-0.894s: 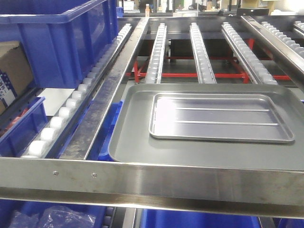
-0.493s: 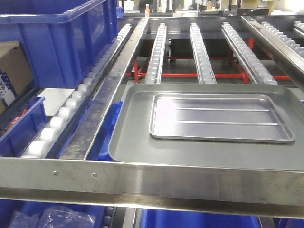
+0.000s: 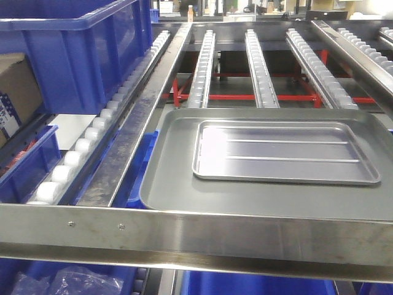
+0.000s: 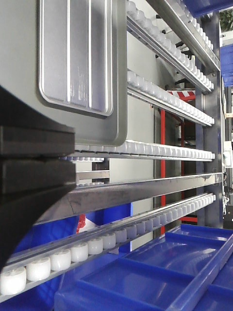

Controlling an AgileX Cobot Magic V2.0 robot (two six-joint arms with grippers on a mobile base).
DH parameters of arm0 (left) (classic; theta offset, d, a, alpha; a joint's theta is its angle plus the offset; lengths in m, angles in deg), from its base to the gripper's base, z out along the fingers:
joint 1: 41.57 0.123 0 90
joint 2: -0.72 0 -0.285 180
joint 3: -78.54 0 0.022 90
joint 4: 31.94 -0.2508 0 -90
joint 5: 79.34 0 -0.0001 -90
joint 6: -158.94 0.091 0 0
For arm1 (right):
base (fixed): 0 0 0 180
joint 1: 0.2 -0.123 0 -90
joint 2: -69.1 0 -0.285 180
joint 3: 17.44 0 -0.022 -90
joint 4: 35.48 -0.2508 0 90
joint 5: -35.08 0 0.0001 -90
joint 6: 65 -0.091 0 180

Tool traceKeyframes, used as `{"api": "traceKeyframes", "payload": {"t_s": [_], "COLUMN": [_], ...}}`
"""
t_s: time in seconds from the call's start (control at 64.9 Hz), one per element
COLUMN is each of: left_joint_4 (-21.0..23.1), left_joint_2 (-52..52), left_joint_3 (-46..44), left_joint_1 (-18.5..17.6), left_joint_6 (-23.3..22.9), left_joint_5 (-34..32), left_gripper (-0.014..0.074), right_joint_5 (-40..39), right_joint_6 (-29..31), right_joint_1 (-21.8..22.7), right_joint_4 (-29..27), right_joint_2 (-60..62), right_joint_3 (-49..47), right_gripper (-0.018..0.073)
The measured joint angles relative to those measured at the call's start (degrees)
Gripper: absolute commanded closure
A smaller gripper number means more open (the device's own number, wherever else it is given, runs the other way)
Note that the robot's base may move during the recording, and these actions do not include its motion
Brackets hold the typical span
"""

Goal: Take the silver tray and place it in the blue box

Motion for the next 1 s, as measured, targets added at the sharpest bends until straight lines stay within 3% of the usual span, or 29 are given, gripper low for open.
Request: {"api": "traceKeyframes", "payload": {"t_s": [0.17, 0.262, 0.493, 0.586, 0.678, 0.786, 0.878, 1.002], "left_joint_4": [0.0, -0.6, -3.9, -3.6, -2.6, -1.5, 0.0, 1.9], "left_joint_2": [0.0, 0.0, -8.6, -15.9, -22.0, -29.3, -35.6, -45.1], "left_joint_3": [-0.3, -4.7, -28.9, -38.0, -43.1, -45.9, -47.0, -49.4], "left_joint_1": [0.0, 0.0, 0.0, 0.0, -0.6, -4.8, -9.5, -17.9], "left_joint_6": [0.0, 0.0, 0.0, 0.9, 3.1, 4.4, 4.5, 4.6], "left_joint_5": [-3.6, -1.4, 17.2, 24.7, 27.0, 27.0, 27.1, 27.1], "left_gripper": [0.0701, 0.0701, 0.0683, 0.0600, 0.0472, 0.0337, 0.0323, 0.0323], "right_joint_5": [-3.7, -3.9, 0.9, 4.1, 6.8, 10.5, 13.6, 17.4], "right_joint_6": [-0.1, -1.1, -1.4, -1.4, -1.4, -1.5, -1.5, -1.5], "right_joint_1": [0.0, 0.0, 0.0, 0.0, 0.0, -0.2, -0.3, -1.0], "right_joint_4": [-0.1, -0.2, -0.3, -0.3, -0.3, -0.3, -0.3, -0.3], "right_joint_2": [0.0, 0.0, -4.3, -10.9, -16.8, -24.0, -29.1, -35.0], "right_joint_3": [0.0, -2.2, -20.6, -26.9, -30.6, -33.8, -35.7, -38.1], "right_gripper": [0.0503, 0.0503, 0.0498, 0.0470, 0.0366, 0.0215, 0.0132, 0.0101]}}
